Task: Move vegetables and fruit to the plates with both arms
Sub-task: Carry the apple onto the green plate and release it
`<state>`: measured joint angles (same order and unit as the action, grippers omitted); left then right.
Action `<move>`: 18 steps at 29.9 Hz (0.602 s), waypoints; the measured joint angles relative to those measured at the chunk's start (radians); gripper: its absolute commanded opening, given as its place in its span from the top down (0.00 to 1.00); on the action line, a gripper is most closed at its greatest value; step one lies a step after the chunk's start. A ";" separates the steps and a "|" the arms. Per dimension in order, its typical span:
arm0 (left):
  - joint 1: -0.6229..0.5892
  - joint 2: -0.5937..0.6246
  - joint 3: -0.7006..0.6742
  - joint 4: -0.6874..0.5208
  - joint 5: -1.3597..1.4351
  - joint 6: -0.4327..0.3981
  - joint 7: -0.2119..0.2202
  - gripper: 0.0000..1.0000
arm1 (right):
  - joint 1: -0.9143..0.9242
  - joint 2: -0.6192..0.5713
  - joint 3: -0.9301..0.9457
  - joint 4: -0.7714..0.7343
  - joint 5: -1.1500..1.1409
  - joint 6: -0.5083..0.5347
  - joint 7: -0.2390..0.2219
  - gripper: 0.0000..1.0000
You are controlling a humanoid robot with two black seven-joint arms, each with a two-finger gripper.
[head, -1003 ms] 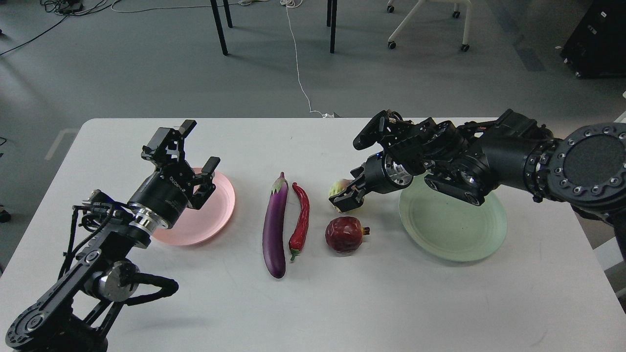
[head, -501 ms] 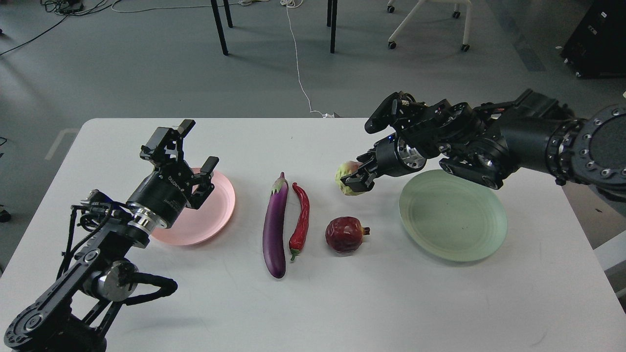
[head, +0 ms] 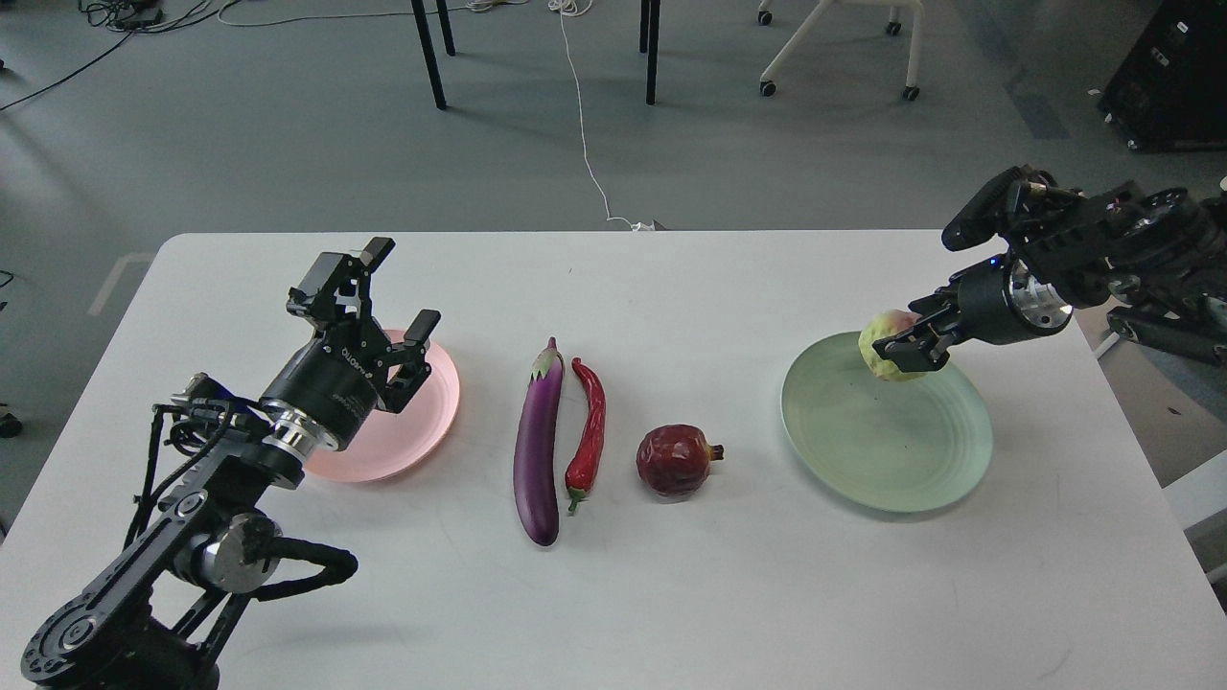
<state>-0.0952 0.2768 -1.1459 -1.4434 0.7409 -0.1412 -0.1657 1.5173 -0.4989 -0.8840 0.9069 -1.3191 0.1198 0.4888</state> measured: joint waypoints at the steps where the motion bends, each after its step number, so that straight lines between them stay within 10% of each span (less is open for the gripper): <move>1: 0.000 0.000 0.000 0.000 0.000 0.000 0.000 0.02 | -0.011 0.000 0.001 -0.007 0.000 -0.001 0.000 0.45; 4: 0.000 0.001 0.000 -0.006 0.000 0.000 0.001 0.02 | -0.036 0.003 0.003 -0.024 0.000 -0.014 0.000 0.02; 18: 0.004 0.001 0.000 -0.011 0.002 0.000 0.000 0.02 | 0.022 -0.003 0.087 0.106 0.035 -0.066 0.000 0.03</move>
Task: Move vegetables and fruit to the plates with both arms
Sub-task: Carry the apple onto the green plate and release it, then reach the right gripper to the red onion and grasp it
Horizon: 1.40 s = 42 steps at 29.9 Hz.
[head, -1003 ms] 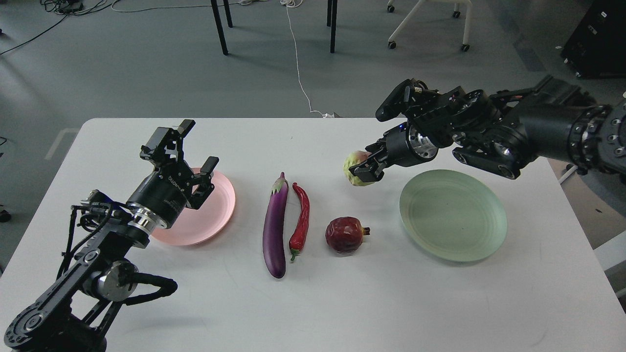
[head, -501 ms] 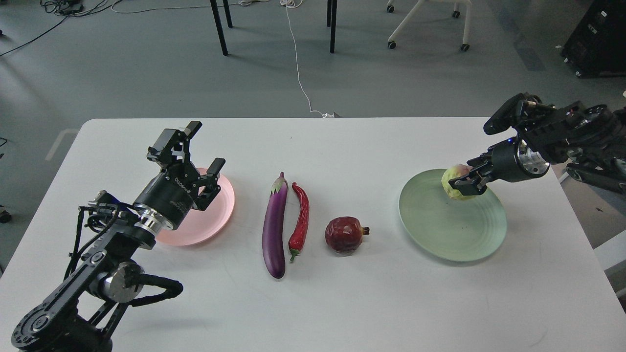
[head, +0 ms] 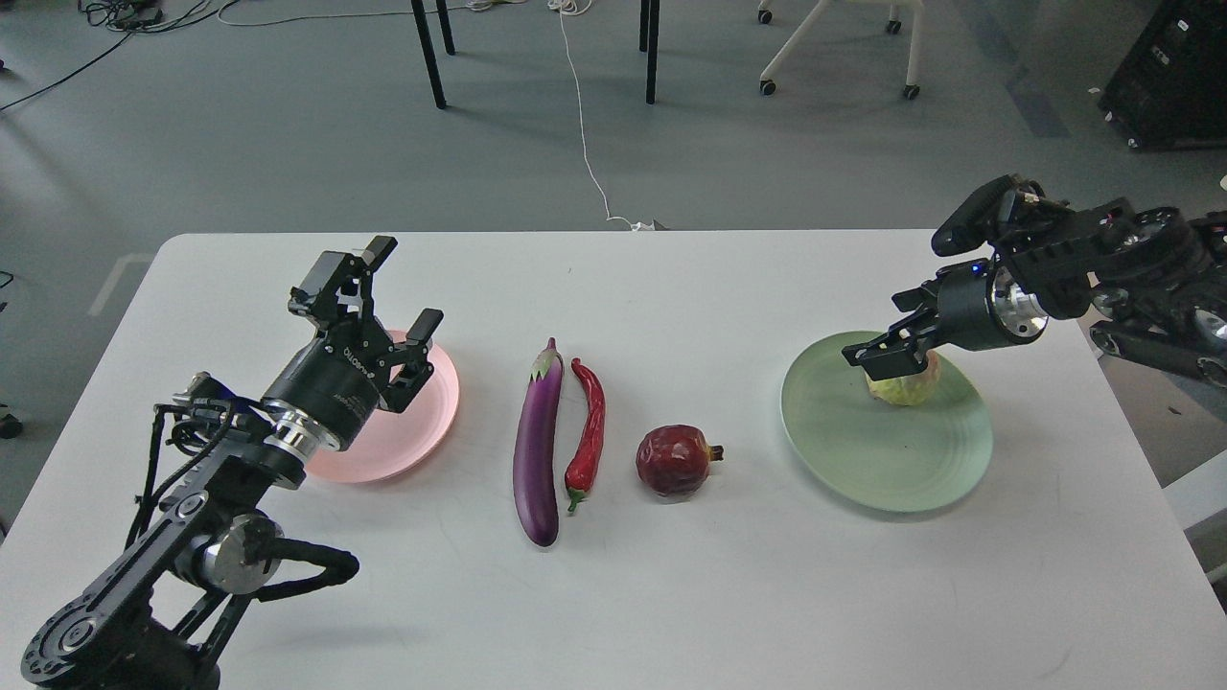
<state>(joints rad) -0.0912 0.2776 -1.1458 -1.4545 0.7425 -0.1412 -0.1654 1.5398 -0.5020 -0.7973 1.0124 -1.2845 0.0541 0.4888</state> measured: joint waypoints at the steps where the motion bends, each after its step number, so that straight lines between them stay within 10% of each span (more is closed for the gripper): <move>1: 0.000 0.000 0.000 0.000 0.000 0.000 0.000 0.02 | 0.016 0.003 0.009 0.035 0.021 0.000 0.000 0.03; 23: 0.011 0.011 -0.017 -0.001 0.000 0.000 0.000 0.02 | 0.001 0.409 -0.088 0.065 0.112 -0.077 0.000 0.08; 30: 0.011 0.015 -0.019 -0.001 0.000 0.000 0.000 0.02 | -0.014 0.435 -0.140 0.039 0.113 -0.093 0.000 0.59; 42: 0.011 0.014 -0.017 -0.001 0.000 0.000 0.000 0.02 | 0.040 0.382 -0.143 0.065 0.113 -0.118 0.000 0.64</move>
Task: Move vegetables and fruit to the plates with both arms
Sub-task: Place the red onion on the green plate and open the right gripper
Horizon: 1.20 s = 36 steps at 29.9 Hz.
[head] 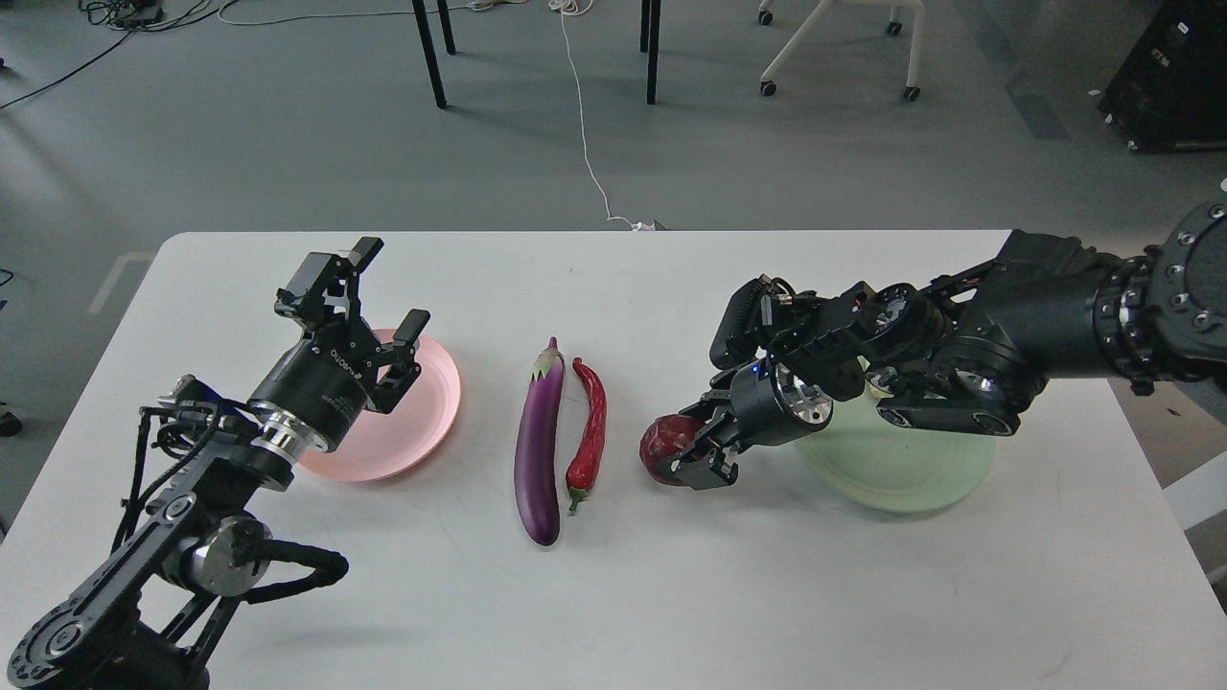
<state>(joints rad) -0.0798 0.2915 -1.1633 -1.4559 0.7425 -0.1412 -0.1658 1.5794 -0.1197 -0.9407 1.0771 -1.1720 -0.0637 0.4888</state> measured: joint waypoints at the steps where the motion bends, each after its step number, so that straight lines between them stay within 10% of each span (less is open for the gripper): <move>1: 0.000 0.001 0.000 0.000 0.000 0.000 0.000 0.02 | 0.017 -0.016 0.000 0.011 -0.002 -0.002 0.000 0.64; 13: -0.002 -0.003 0.011 0.000 0.000 -0.003 0.000 0.02 | 0.106 -0.369 -0.040 0.117 -0.208 -0.002 0.000 0.59; 22: -0.002 -0.006 0.017 0.000 0.000 -0.003 0.000 0.02 | 0.053 -0.499 -0.072 0.159 -0.218 -0.003 0.000 0.08; 36: -0.010 0.006 0.017 0.000 0.002 0.001 0.000 0.02 | -0.035 -0.716 0.203 0.288 0.014 -0.005 0.000 0.03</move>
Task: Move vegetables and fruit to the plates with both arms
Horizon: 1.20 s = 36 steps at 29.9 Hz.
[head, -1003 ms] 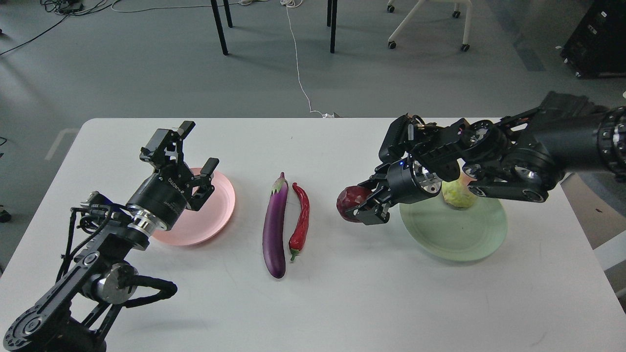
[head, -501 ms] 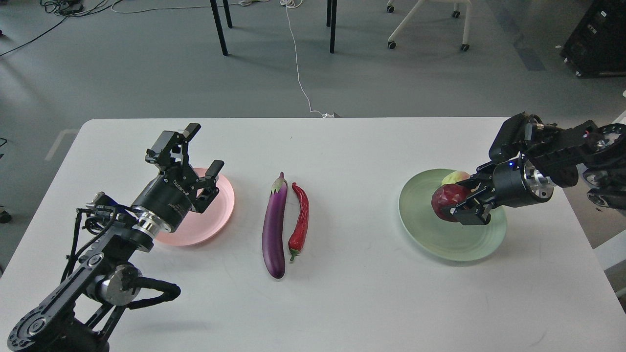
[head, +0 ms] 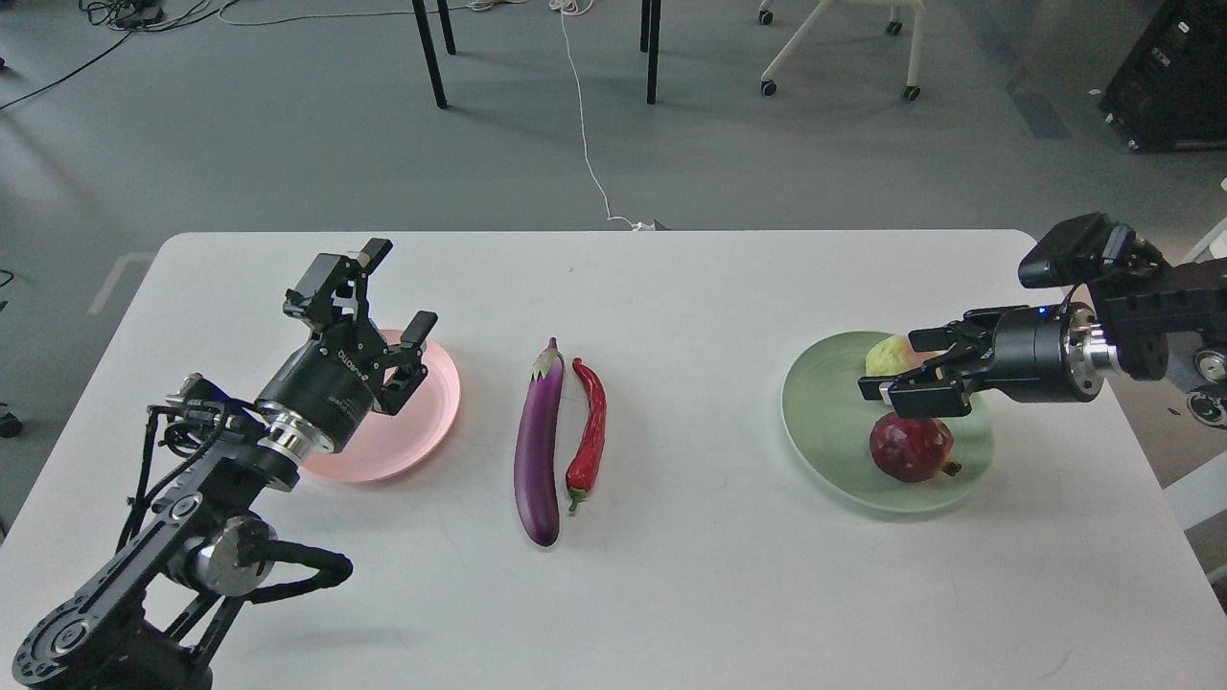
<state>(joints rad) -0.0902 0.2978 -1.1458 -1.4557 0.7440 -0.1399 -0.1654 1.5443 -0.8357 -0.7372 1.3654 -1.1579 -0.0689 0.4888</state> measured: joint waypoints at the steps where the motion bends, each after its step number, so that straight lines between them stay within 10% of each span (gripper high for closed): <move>1: -0.001 0.005 0.000 0.000 0.000 0.000 0.000 0.02 | -0.032 -0.023 0.057 0.014 0.073 0.001 0.000 0.03; 12: -0.005 0.021 0.002 0.004 0.042 0.002 -0.068 0.02 | -0.540 -0.070 0.680 0.020 0.993 -0.011 0.000 0.03; 22: -0.061 0.079 0.071 0.006 0.369 -0.007 -0.084 0.02 | -0.687 0.006 0.862 -0.104 1.519 0.000 0.000 0.02; 36: -0.629 0.333 0.675 0.082 1.004 -0.159 -0.004 0.02 | -0.751 0.120 0.862 -0.302 1.542 0.053 0.000 0.01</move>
<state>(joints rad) -0.7194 0.6312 -0.4705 -1.3740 1.7480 -0.2991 -0.1690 0.7930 -0.7155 0.1249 1.0632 0.3836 -0.0160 0.4887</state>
